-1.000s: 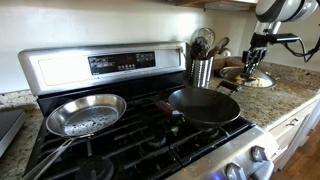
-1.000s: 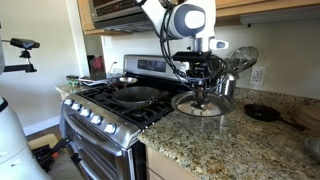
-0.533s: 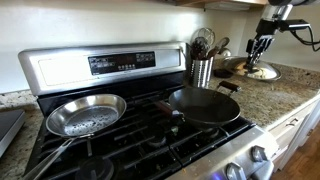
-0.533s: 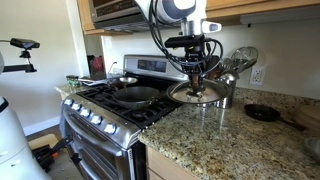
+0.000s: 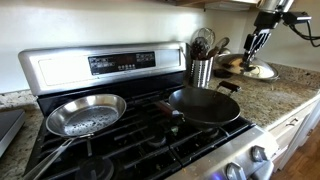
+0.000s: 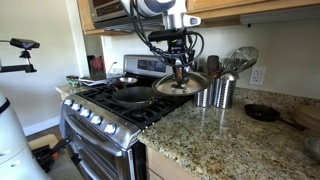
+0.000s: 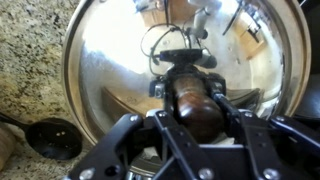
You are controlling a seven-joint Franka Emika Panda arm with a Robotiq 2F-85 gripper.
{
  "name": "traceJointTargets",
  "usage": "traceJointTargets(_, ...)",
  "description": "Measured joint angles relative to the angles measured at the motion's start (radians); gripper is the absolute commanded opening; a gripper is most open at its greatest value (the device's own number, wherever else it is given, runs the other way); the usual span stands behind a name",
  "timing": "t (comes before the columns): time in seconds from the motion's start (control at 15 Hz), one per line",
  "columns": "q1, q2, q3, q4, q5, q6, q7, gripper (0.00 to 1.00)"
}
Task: Put the lid on the pan that's closest to it
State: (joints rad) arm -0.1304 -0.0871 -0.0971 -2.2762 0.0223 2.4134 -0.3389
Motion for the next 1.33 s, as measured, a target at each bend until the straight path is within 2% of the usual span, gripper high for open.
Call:
traceJointTargets(0.4,0.09,-0.018,0.053,-0.049,0.001,0.004,-0.018,0.2)
traceJointTargets(0.93,0.189,-0.03,0.124,-0.088,0.01,0.003,-0.108,0.2)
traceJointTargets(1.33,0.244,0.032,0.164,-0.108,0.047,0.046,-0.257,0.2)
